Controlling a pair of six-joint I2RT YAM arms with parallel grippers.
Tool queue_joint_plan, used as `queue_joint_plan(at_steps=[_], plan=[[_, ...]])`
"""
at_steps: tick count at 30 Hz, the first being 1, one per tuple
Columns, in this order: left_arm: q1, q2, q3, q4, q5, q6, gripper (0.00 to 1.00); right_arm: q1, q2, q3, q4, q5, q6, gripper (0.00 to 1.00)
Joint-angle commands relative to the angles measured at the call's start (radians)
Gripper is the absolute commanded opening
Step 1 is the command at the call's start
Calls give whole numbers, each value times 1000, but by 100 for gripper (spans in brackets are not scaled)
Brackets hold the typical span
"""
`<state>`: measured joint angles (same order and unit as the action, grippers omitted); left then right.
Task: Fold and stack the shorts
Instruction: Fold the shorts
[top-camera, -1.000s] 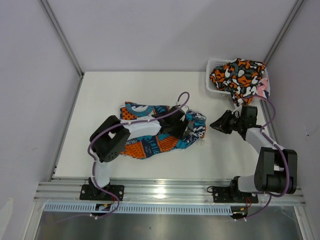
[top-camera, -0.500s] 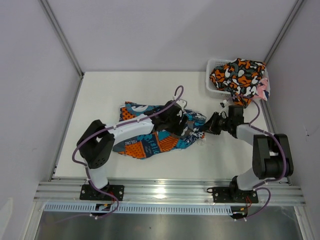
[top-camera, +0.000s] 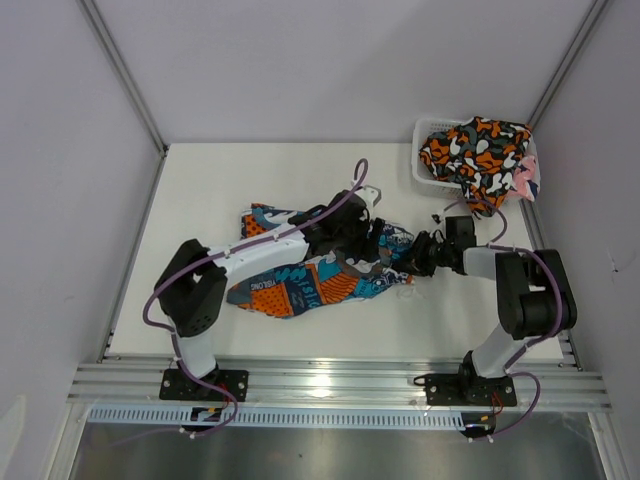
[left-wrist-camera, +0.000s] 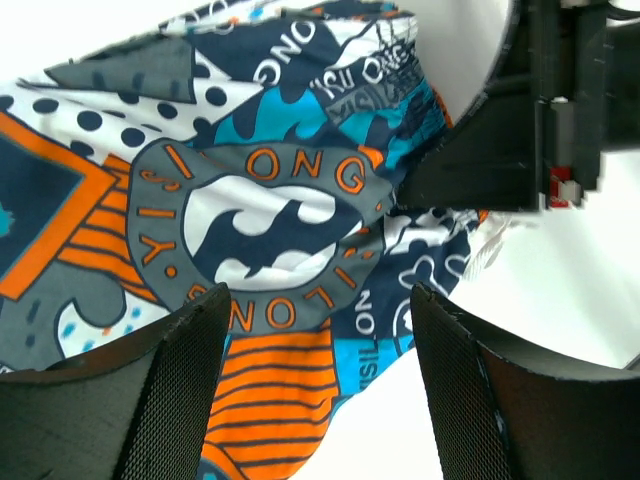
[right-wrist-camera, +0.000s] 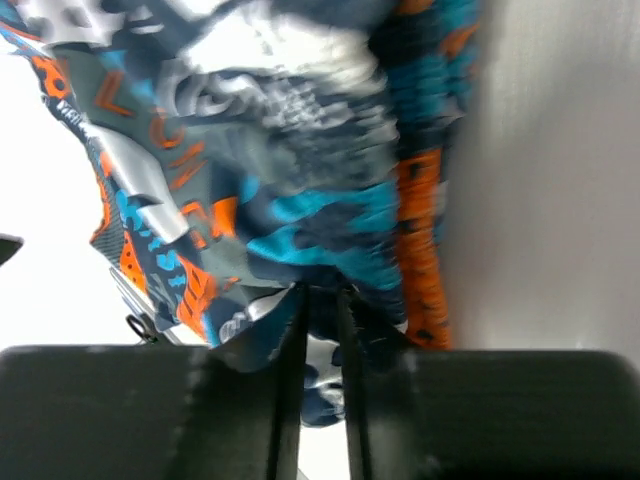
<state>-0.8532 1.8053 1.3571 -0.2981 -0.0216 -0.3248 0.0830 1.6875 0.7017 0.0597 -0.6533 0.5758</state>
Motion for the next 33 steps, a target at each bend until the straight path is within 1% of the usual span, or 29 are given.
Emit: queue_joint_plan(at_steps=[1, 2, 3, 5, 6, 8, 9, 10, 15, 19, 22, 23, 25, 26, 29, 31, 33], plan=[[-1, 17, 57, 51, 14, -23, 75, 1, -133, 44, -53, 37, -24, 28], [-1, 20, 60, 53, 14, -23, 74, 0, -161, 51, -113, 40, -27, 33], [-4, 31, 65, 50, 14, -23, 75, -14, -210, 59, -132, 43, -36, 42], [-10, 40, 85, 51, 14, -23, 74, -35, -251, 74, -179, 49, -43, 48], [-18, 54, 89, 53, 14, -23, 74, -58, -267, 79, -193, 50, -51, 54], [-32, 71, 114, 54, 14, -22, 74, -74, -282, 85, -222, 50, -68, 60], [-36, 94, 131, 48, 11, -17, 73, -127, -282, 82, -222, 40, -70, 63], [-43, 107, 149, 44, 8, -13, 73, -141, -281, 67, -218, 20, -73, 63], [-72, 195, 218, 33, -17, 4, 66, -187, -276, 21, -179, 15, -64, 66], [-86, 268, 278, 11, -34, 21, 53, -201, -250, 12, -156, 8, -60, 67], [-89, 330, 304, -1, -32, 23, 45, -201, -209, 13, -133, -23, -65, 73], [-87, 351, 306, -1, -34, 23, 43, -201, -187, 12, -129, -28, -67, 78], [-87, 379, 309, -1, -40, 27, 42, -201, -164, 5, -106, -38, -65, 81], [-87, 388, 304, -1, -40, 32, 41, -201, -164, 2, -97, -40, -65, 82], [-81, 414, 315, -13, -49, 52, 42, -200, -137, 1, -70, -52, -63, 86], [-76, 434, 309, -19, -55, 64, 42, -197, -109, 7, -46, -51, -65, 87], [-69, 448, 297, -16, -49, 66, 39, -187, -77, 18, -31, -40, -65, 88]])
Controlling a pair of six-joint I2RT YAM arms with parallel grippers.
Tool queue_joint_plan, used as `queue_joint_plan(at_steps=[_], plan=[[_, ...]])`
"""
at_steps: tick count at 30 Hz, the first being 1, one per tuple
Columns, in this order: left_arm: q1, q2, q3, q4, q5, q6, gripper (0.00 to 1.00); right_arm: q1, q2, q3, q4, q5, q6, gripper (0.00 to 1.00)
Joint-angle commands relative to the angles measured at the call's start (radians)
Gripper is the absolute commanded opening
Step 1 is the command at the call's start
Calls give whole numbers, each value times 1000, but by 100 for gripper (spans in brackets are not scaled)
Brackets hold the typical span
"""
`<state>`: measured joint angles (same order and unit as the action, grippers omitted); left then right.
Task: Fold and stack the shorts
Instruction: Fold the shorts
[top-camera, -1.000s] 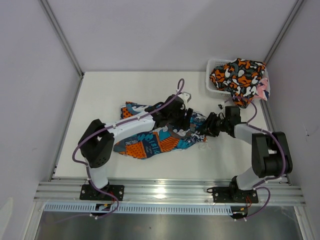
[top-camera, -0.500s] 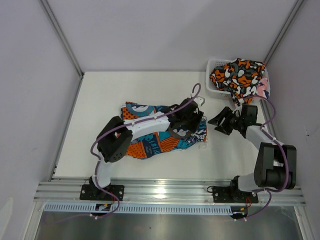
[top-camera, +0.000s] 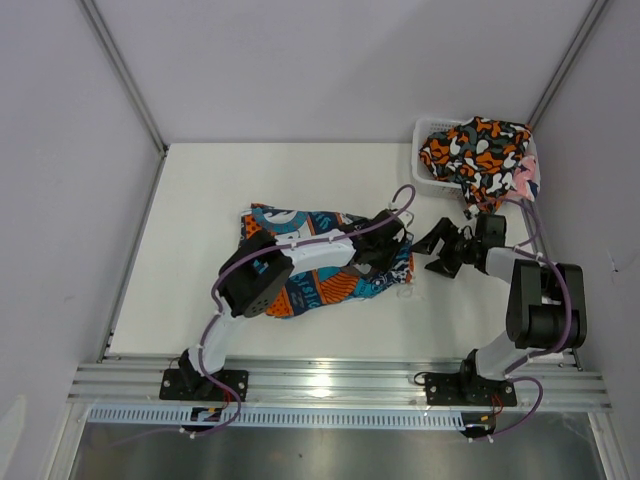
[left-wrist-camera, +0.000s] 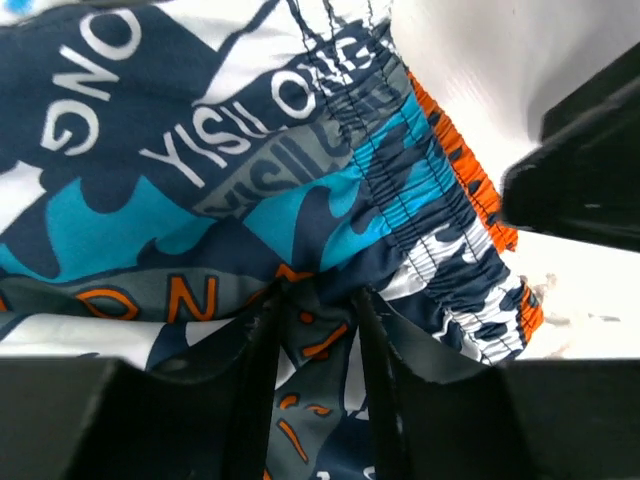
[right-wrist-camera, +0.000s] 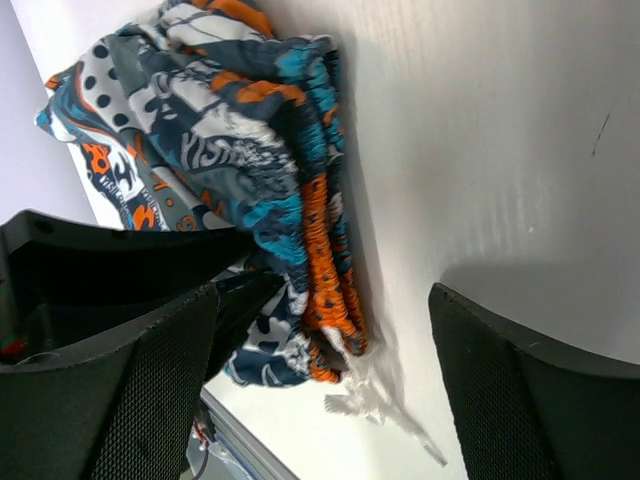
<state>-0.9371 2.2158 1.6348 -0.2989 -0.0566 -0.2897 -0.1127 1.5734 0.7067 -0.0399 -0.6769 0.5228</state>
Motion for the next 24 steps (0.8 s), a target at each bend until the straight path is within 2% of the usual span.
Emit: queue_joint_plan(at_steps=[1, 9, 18, 24], plan=[[18, 41, -7, -8, -5, 30, 38, 13, 48, 28, 69, -9, -18, 88], [24, 24, -95, 50, -12, 41, 20, 48, 148, 102, 97, 36, -4, 89], [24, -28, -193, 66, 12, 53, 19, 61, 233, 286, 6, 135, -89, 90], [24, -73, -243, 63, 23, 53, 19, 88, 332, 341, 78, 89, -121, 90]])
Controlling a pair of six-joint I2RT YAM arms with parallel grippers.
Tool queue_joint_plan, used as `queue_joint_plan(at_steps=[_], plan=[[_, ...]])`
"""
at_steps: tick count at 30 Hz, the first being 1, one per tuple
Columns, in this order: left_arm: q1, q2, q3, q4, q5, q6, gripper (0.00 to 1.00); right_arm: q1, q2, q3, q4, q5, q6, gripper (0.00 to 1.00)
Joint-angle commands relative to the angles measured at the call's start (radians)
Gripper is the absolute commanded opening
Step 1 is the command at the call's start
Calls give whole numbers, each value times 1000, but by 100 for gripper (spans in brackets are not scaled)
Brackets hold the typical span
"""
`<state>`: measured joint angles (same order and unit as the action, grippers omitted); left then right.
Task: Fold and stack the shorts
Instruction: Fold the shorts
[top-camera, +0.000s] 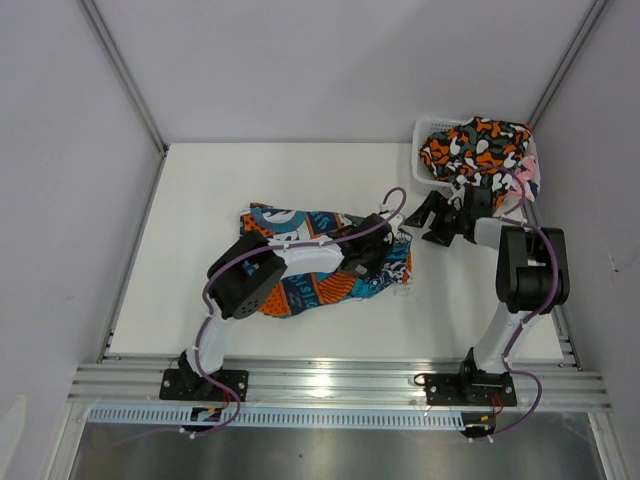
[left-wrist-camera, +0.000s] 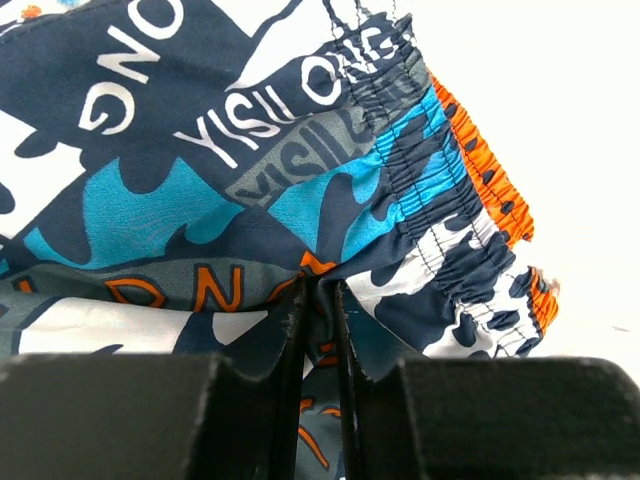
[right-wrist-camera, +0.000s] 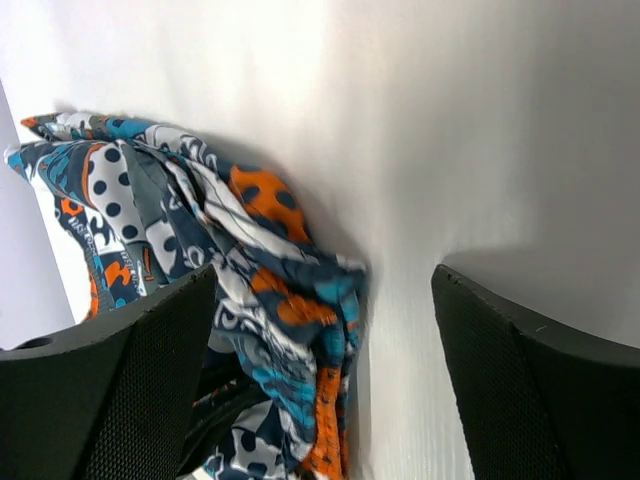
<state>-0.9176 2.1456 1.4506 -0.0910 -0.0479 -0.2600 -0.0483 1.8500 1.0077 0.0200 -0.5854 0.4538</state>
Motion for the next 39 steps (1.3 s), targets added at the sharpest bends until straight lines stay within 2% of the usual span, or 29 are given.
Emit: queue_joint_plan(at_steps=[1, 7, 11, 16, 20, 23, 28, 39], plan=[[5, -9, -70, -145, 17, 25, 19, 33, 64, 45, 20, -4, -58, 90], [14, -43, -114, -136, 40, 24, 19, 76, 104, 54, 23, -40, -61, 88], [25, -47, -107, -141, 61, 25, 19, 77, 65, -15, 58, -63, -55, 88], [28, -59, -114, -144, 63, 28, 19, 57, 60, -76, 124, -186, -29, 83], [31, -69, -127, -141, 57, 28, 18, 59, 37, -101, 106, -186, -43, 82], [33, -85, -147, -125, 54, 25, 18, 59, 11, -138, 94, -186, -56, 79], [34, -89, -151, -125, 52, 24, 18, 59, -40, -224, 136, -212, -43, 68], [34, -105, -159, -122, 52, 21, 18, 108, -100, -285, 162, -197, -38, 74]])
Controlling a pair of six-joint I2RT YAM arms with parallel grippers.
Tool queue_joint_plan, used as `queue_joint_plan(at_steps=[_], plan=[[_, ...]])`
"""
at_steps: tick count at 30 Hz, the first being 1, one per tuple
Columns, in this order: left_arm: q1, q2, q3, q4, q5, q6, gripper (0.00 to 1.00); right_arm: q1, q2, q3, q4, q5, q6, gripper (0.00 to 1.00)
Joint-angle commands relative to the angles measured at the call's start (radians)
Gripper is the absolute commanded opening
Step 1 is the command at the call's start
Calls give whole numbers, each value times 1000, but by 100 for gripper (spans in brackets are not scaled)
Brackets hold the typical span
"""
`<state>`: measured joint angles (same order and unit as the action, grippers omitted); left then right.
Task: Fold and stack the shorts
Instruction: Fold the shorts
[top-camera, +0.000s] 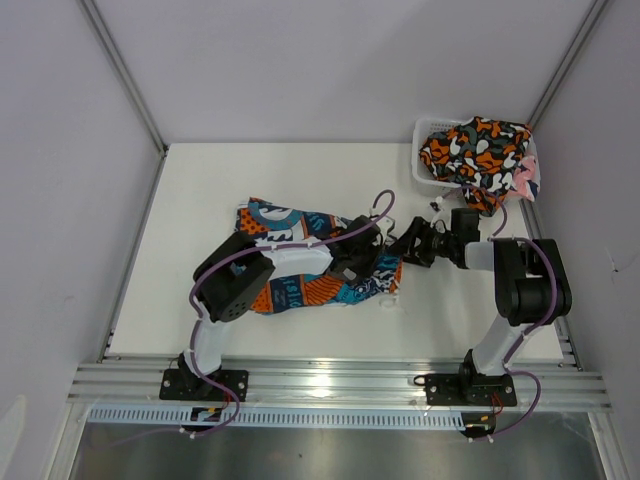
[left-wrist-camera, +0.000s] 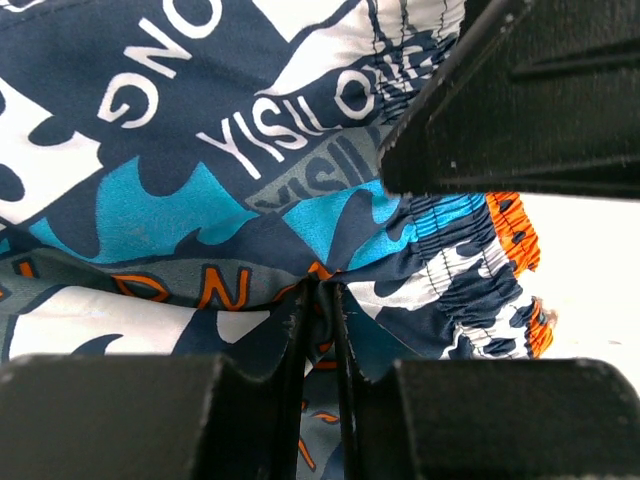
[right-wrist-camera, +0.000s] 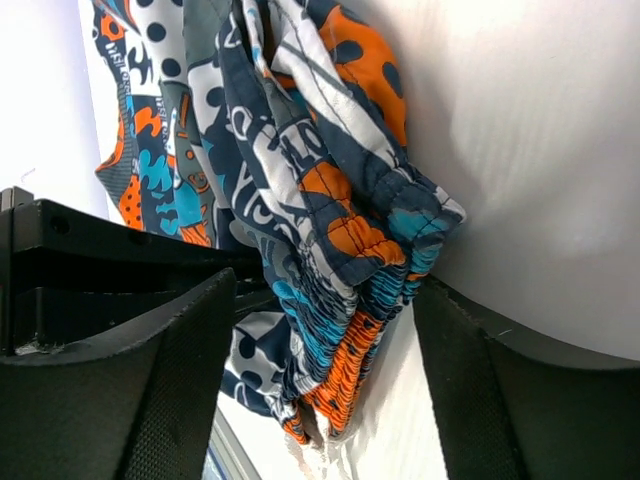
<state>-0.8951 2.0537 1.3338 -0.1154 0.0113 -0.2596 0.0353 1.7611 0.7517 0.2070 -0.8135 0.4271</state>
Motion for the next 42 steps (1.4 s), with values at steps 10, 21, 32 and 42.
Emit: queue_joint_plan(at_steps=[10, 21, 32, 42], plan=[[12, -17, -42, -98, -7, 17, 18, 92, -20, -153, 122, 82, 88, 78], [12, -18, -41, -96, -7, 14, 18, 129, -159, -319, 203, 209, 246, 68], [12, -62, -54, -72, 19, -9, 19, 147, -164, -243, 48, 255, 236, 14], [45, -323, -122, -41, 46, -66, 70, 143, -273, 11, -517, 516, 52, 0]])
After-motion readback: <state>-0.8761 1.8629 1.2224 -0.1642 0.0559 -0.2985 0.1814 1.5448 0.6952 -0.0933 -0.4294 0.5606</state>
